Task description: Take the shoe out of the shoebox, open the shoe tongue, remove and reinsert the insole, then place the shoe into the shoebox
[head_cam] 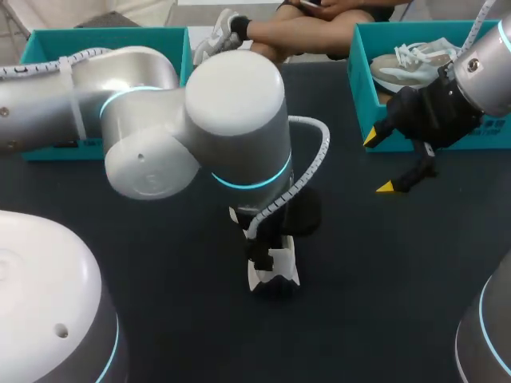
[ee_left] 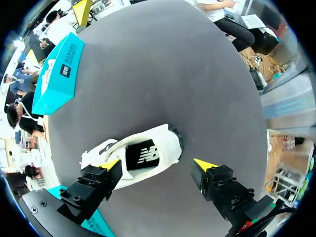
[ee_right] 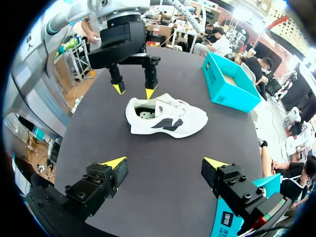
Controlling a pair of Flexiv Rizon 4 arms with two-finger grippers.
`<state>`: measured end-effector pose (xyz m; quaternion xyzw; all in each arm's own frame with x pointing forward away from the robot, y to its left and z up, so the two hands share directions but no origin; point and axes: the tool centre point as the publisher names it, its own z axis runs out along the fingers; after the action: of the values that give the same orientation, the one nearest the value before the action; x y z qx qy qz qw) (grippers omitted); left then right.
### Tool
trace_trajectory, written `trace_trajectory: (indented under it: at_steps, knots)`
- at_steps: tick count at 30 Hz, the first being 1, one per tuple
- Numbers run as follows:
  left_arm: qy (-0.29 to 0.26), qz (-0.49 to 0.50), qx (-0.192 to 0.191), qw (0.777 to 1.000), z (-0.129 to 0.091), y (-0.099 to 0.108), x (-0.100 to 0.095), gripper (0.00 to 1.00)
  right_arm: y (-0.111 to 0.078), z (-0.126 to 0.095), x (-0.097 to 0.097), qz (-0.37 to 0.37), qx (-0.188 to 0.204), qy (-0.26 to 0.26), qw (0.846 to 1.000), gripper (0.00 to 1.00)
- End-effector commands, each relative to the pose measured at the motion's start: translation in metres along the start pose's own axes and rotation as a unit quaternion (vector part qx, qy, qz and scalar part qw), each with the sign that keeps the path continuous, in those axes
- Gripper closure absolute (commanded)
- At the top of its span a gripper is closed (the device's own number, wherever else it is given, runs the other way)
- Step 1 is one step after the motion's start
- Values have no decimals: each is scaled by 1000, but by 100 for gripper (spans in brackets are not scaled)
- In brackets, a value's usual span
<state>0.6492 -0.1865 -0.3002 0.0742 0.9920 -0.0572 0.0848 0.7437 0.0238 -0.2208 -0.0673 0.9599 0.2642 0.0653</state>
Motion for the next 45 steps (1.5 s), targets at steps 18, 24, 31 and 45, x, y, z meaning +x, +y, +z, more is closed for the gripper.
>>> trace_trajectory:
  at_steps: [18,24,31,45]
  knots:
    - [39,-53,3,998,48,-11,14,22,0,1,0,0,2,-1,1000,0]
    - [47,-68,-2,997,60,-9,22,27,0,1,0,0,2,-1,1000,0]
    - [60,-79,-17,995,76,-7,27,35,0,1,0,0,2,-1,1000,0]
    - [107,-106,-12,989,93,-2,34,83,0,1,0,0,2,-1,1000,0]
